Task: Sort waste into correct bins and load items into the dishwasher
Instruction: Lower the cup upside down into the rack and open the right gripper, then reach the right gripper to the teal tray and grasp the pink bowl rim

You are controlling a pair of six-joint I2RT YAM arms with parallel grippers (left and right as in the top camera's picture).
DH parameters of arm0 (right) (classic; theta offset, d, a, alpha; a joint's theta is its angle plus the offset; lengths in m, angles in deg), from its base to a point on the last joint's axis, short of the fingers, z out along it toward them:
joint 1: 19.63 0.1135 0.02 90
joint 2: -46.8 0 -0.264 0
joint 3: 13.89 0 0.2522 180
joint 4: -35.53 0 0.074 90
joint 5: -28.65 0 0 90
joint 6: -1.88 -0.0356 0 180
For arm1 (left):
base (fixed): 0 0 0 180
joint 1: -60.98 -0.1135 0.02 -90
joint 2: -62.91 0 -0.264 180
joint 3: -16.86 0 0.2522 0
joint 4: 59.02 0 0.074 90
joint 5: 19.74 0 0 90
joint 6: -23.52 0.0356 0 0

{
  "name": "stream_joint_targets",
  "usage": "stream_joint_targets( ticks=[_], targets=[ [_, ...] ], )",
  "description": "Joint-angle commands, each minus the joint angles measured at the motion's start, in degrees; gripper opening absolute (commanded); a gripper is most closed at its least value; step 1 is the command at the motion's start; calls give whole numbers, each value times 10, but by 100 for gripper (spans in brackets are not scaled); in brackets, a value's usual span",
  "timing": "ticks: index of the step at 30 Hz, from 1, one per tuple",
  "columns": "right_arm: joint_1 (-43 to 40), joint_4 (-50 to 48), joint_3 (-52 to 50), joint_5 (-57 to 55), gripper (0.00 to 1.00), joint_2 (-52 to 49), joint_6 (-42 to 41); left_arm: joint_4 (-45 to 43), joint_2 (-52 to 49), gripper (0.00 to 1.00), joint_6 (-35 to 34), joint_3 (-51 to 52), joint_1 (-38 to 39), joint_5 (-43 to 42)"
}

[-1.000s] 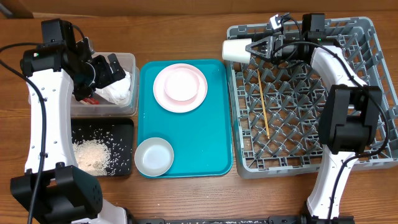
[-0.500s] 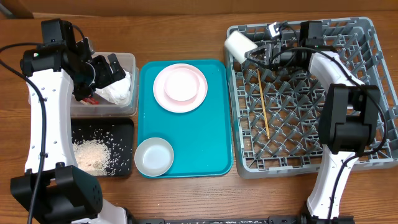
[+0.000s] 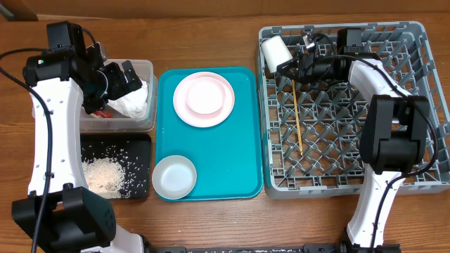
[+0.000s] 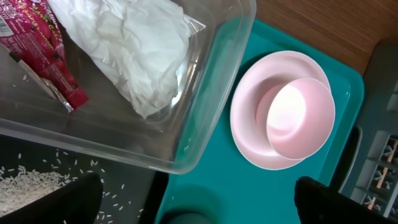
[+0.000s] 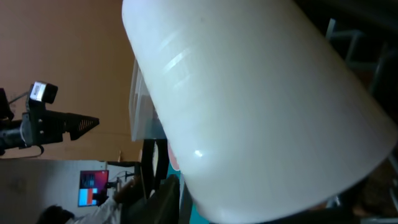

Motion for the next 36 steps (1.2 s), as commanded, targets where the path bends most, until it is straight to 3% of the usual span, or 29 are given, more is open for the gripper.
stream_joint_targets(
  ticks=[1, 6, 14, 22, 24, 32, 36],
  targets=[
    [1, 9, -2, -16, 26, 14, 3, 0, 4, 100, 10, -10, 4, 3],
    [2, 42, -2, -34, 31, 52, 12, 0, 4, 100, 10, -10, 4, 3],
    [2, 138, -2, -148, 29, 117, 36, 0, 4, 100, 10, -10, 4, 3],
    [13, 179, -2, -269, 9, 188, 36, 0, 4, 100, 10, -10, 4, 3],
    [26, 189, -2, -294, 9, 205, 36, 0, 4, 100, 10, -10, 4, 3],
    [160, 209, -2, -408, 11, 237, 36, 0, 4, 100, 10, -10, 4, 3],
    [264, 196, -2, -504, 17, 237, 36, 0, 4, 100, 10, -10, 4, 3]
  ],
)
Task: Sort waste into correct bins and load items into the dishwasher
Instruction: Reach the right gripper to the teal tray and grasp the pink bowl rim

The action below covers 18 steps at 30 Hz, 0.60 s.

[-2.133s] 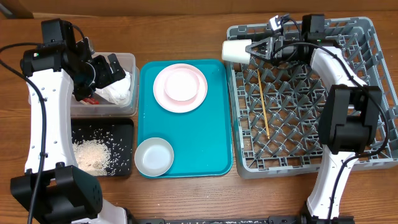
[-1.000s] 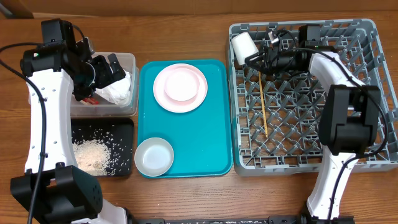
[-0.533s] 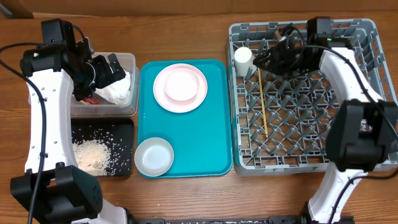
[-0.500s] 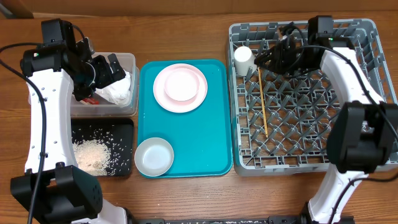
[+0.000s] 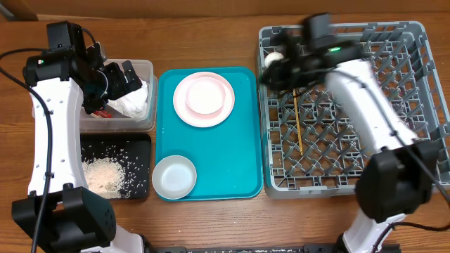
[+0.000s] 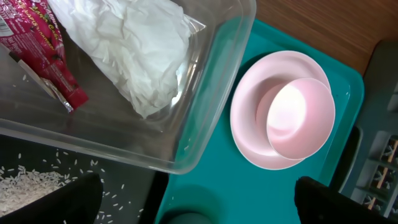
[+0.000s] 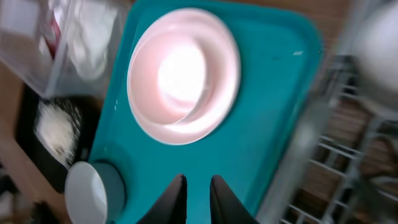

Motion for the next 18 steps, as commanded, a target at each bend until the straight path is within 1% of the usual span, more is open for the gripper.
stream_joint_targets(
  ticks=[1, 3, 5, 9, 10, 14, 18],
  targets=[
    [82, -15, -1, -119, 18, 16, 3, 0, 4, 100, 10, -10, 4, 3],
    [134, -32, -2, -180, 19, 15, 3, 0, 4, 100, 10, -10, 4, 3],
    [180, -49, -2, -233, 23, 11, 3, 0, 4, 100, 10, -10, 4, 3],
    [246, -86, -2, -320, 37, -9, 3, 0, 4, 100, 10, -10, 4, 3],
    [256, -95, -2, -332, 41, -14, 3, 0, 4, 100, 10, -10, 4, 3],
    [276, -136, -2, -345, 47, -45, 3, 0, 4, 100, 10, -10, 4, 3],
    [277, -183, -2, -345, 50, -83, 4, 0, 4, 100, 10, -10, 4, 3]
  ],
)
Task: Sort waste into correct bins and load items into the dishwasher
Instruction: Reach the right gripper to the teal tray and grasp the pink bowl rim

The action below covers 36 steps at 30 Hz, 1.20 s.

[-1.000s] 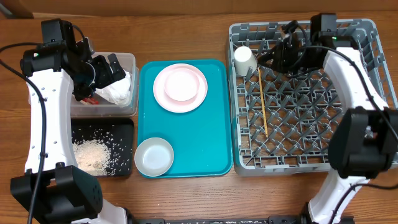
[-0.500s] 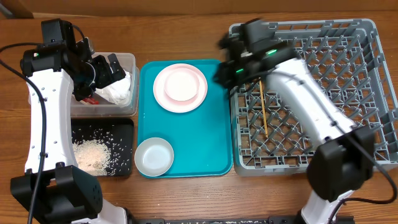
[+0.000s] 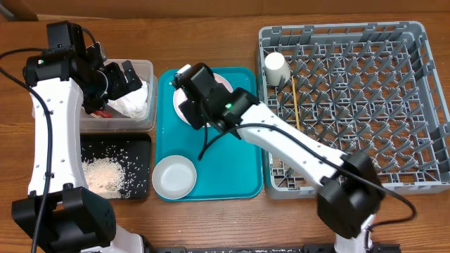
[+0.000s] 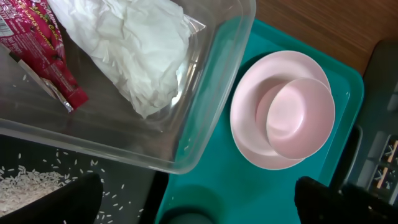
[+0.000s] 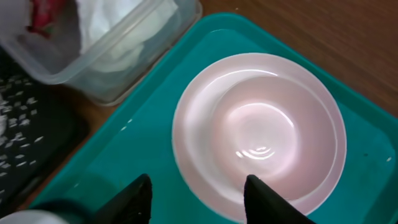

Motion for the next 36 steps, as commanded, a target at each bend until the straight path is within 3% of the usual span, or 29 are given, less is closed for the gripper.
stream_joint_targets(
  ticks=[1, 9, 17, 21, 24, 29, 36],
  targets=[
    [-4, -26, -2, -27, 50, -37, 2, 0, 4, 100, 10, -10, 4, 3],
    [-10, -103, -2, -27, 54, -98, 33, 0, 4, 100, 10, -10, 4, 3],
    [-10, -97, -2, -25, 47, -131, 33, 0, 4, 100, 10, -10, 4, 3],
    [-10, -90, -2, -25, 34, -131, 33, 0, 4, 100, 10, -10, 4, 3],
    [-10, -88, -2, -25, 13, -131, 33, 0, 4, 100, 10, -10, 4, 3],
    [-10, -82, 0, -25, 6, -128, 33, 0, 4, 100, 10, -10, 4, 3],
    [-2, -59, 40, -25, 4, -54, 20, 0, 4, 100, 10, -10, 4, 3]
  ],
)
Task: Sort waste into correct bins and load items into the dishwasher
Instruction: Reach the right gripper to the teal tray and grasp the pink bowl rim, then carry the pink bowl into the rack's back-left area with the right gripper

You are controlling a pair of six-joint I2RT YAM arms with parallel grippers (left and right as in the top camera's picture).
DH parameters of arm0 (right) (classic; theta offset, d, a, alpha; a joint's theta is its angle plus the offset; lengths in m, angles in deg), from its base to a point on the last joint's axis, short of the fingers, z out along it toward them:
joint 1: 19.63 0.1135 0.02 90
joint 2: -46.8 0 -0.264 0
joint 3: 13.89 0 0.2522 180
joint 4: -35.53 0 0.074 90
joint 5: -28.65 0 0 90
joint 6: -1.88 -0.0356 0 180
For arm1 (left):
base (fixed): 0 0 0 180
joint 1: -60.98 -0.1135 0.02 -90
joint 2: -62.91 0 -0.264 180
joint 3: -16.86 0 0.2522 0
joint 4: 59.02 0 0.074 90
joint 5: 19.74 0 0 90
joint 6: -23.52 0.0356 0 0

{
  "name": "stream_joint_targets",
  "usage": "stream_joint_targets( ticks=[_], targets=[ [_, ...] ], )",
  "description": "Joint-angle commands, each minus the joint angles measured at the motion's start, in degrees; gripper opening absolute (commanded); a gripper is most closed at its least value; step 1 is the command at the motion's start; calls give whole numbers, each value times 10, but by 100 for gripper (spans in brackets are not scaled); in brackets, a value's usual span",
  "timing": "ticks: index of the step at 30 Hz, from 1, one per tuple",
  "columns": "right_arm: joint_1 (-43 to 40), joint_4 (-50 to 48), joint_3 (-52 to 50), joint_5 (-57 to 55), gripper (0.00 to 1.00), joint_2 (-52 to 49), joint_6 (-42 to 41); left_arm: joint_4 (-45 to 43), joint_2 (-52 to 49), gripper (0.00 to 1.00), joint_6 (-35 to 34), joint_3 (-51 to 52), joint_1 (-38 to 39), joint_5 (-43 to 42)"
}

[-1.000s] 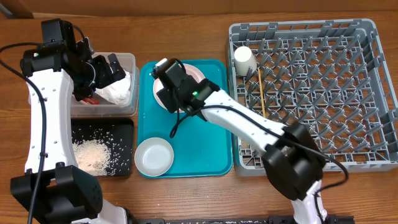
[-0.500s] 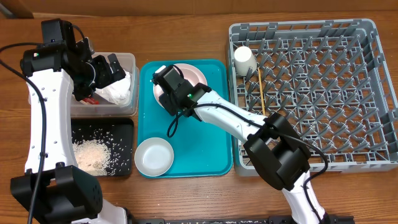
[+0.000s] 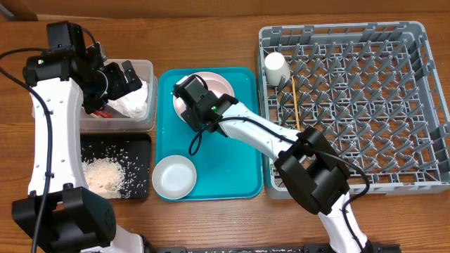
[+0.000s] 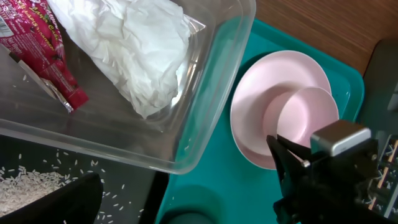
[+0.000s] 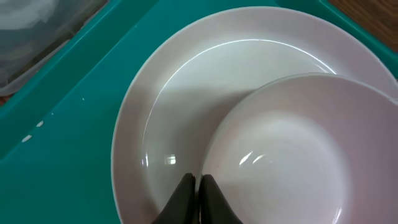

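Note:
A pink bowl sits in a pink plate at the far end of the teal tray. My right gripper is shut on the bowl's rim, one finger on each side of it; in the overhead view the right gripper covers most of the bowl. A white bowl stands at the tray's near left corner. In the grey dishwasher rack a white cup stands at the far left, with a chopstick beside it. My left gripper hangs open over the clear bin, holding nothing.
The clear bin holds crumpled white paper and a red wrapper. A black tray with loose rice lies in front of the bin. The right arm stretches from the table's front across the tray's right part.
My right gripper was open above the pink plate and bowl. It is now lower and shut on the bowl's rim. The left arm has not moved.
My right gripper first held the white cup at the rack's far left corner. Then the cup stood in the rack and the gripper was over the tray. It then hung open above the pink dishes, and now grips the bowl's rim. The left gripper stayed over the bin.

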Motion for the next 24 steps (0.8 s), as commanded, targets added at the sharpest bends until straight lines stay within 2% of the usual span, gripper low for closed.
stream_joint_targets(
  ticks=[1, 6, 10, 14, 20, 24],
  targets=[
    [5, 17, 40, 1, 4, 86, -24, 0, 4, 100, 9, -10, 4, 3],
    [-11, 74, 45, 19, 4, 195, -81, 0, 4, 100, 9, -10, 4, 3],
    [-55, 137, 45, 114, 4, 269, -81, 0, 4, 100, 9, -10, 4, 3],
    [-132, 184, 45, 280, 4, 314, -94, 0, 4, 100, 9, -10, 4, 3],
    [-294, 218, 31, 573, 4, 320, -94, 0, 4, 100, 9, -10, 4, 3],
    [-377, 205, -6, 681, 4, 319, -94, 0, 4, 100, 9, -10, 4, 3]
  ],
)
